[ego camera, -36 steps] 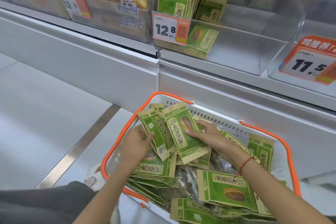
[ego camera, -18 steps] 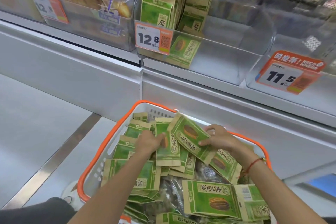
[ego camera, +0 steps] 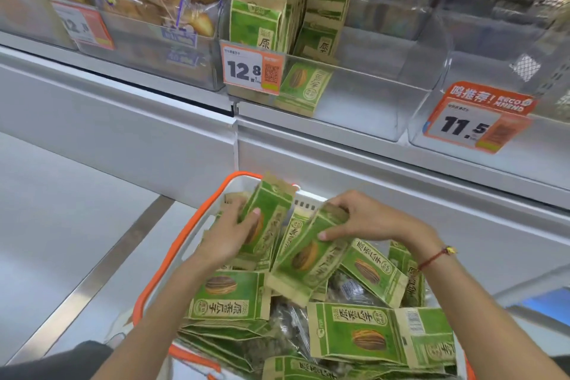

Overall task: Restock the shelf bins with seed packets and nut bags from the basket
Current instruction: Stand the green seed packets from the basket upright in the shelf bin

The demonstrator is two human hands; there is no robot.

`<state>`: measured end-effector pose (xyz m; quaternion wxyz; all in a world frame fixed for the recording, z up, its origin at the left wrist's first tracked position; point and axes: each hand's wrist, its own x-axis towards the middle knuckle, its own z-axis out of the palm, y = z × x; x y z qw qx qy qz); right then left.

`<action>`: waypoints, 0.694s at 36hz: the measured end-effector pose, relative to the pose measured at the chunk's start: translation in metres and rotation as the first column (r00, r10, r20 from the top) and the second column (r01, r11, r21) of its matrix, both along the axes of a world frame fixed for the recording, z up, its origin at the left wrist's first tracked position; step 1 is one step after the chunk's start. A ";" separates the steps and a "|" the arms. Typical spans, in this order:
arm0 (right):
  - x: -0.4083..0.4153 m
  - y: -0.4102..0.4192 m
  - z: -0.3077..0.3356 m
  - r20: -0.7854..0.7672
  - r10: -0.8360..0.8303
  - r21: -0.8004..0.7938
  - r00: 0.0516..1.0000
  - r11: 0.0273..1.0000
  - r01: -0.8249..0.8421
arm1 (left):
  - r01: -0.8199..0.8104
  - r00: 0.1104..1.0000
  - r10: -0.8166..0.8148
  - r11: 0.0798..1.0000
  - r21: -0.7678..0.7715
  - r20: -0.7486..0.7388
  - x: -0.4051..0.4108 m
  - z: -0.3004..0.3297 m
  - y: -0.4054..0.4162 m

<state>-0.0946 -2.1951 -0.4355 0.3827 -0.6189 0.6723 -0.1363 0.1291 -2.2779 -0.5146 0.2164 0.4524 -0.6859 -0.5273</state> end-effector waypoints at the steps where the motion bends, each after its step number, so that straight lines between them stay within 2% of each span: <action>1: 0.007 -0.002 -0.005 0.069 -0.025 -0.051 0.997 0.998 0.029 | 0.034 0.999 -0.034 0.999 0.025 -0.006 -0.002 0.000 0.003; 3: 0.020 -0.006 -0.018 0.178 -0.104 -0.205 0.979 0.969 0.140 | 0.056 0.997 -0.050 0.992 0.114 -0.055 -0.007 0.004 0.013; 5: 0.031 -0.008 -0.028 0.224 -0.161 -0.306 0.961 0.925 0.226 | 0.024 0.991 0.018 0.953 0.303 -0.135 -0.008 0.003 0.022; 8: 0.040 -0.009 -0.036 0.262 -0.181 -0.330 0.948 0.906 0.265 | 0.020 0.965 0.115 0.864 0.503 -0.237 -0.008 0.002 0.030; 10: 0.042 -0.010 -0.040 0.292 -0.168 -0.321 0.942 0.910 0.262 | 0.049 0.962 0.102 0.847 0.529 -0.252 -0.008 0.005 0.033; 12: 0.046 -0.012 -0.042 0.297 -0.138 -0.344 0.945 0.908 0.241 | 0.099 0.979 -0.003 0.884 0.457 -0.205 -0.008 0.003 0.036; 15: 0.049 -0.014 -0.042 0.313 -0.158 -0.357 0.937 0.894 0.270 | 0.156 0.982 -0.090 0.886 0.436 -0.169 -0.001 0.002 0.037; 18: 0.039 -0.015 -0.050 0.191 -0.407 -0.420 0.893 0.789 0.449 | 0.092 0.983 -0.005 0.882 0.462 -0.185 0.009 0.003 0.031; 20: 0.028 -0.013 -0.061 -0.022 -0.553 -0.476 0.833 0.738 0.478 | 0.000 0.981 0.101 0.853 0.522 -0.164 0.018 -0.002 0.023; 21: 0.023 -0.010 -0.068 -0.130 -0.572 -0.459 0.810 0.759 0.462 | -0.024 0.978 0.131 0.841 0.541 -0.160 0.022 -0.003 0.020; 23: 0.018 -0.003 -0.088 -0.272 -0.515 -0.283 0.813 0.850 0.444 | -0.055 0.976 0.164 0.826 0.560 -0.145 0.027 -0.006 0.017; 25: 0.024 0.004 -0.108 -0.353 -0.426 -0.073 0.833 0.900 0.430 | -0.092 0.966 0.214 0.807 0.583 -0.143 0.029 -0.009 0.017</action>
